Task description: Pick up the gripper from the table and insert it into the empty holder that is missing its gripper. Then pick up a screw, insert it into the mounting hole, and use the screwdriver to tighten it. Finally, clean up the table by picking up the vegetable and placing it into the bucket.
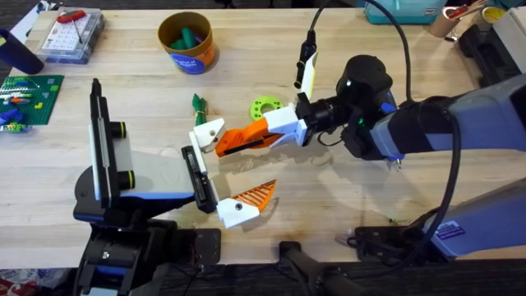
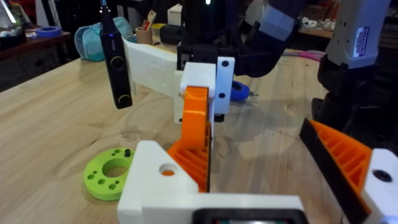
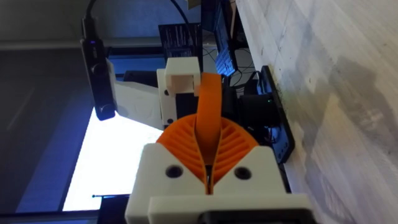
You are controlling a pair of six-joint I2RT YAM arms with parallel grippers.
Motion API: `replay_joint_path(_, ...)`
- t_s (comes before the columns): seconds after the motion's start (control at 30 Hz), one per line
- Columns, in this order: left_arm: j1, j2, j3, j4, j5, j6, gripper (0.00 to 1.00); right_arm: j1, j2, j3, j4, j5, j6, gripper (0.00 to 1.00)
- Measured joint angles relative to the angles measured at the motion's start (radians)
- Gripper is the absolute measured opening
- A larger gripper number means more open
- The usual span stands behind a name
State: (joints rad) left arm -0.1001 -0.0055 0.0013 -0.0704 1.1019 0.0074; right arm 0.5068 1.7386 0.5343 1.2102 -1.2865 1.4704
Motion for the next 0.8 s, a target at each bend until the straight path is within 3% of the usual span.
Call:
replay_joint_path(0.63, 0.000, 0.005, 0.004, -0.030, -0.003, 0.001, 0.986, 0.001, 0.002, -0.001, -0.057, 0.005, 0.000, 0.017)
replay_joint_path(0.8, 0.000, 0.005, 0.004, -0.030, -0.003, 0.001, 0.986, 0.001, 0.002, -0.001, -0.059, -0.043, -0.015, 0.017)
